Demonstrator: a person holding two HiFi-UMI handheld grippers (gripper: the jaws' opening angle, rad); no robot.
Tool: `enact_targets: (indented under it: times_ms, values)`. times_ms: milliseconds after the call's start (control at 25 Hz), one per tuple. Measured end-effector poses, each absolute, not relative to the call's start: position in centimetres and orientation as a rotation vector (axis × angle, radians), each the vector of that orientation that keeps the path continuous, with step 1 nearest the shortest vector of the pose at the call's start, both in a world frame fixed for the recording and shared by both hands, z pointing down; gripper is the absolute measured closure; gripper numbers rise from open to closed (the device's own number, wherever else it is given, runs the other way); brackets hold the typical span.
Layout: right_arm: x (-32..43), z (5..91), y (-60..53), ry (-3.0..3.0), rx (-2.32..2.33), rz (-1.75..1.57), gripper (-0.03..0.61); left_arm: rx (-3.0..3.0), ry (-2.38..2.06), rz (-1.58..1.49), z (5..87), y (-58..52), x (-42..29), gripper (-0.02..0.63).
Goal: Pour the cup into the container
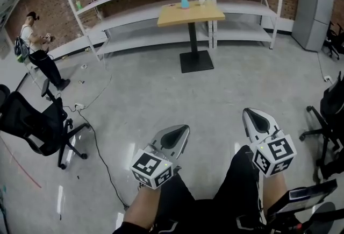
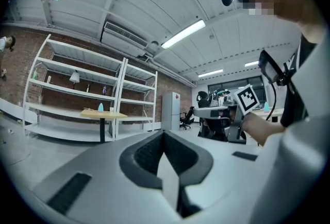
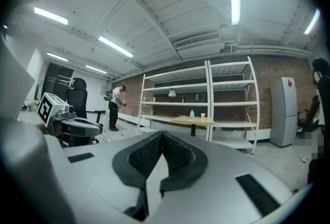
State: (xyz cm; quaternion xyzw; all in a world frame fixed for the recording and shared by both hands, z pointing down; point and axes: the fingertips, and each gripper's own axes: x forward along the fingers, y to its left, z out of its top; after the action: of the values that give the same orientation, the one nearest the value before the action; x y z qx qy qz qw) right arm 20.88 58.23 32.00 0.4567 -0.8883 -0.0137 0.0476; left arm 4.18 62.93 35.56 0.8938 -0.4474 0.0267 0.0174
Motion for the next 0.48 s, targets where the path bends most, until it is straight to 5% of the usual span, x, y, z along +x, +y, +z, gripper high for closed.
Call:
enact_targets:
  times_ms: [480]
  values:
    - [21.7,32.1,48.3,-2.727,1.416,-0.007,0.577,2.811,-1.32,0.078,34.9,49.5,5.3,0.612]
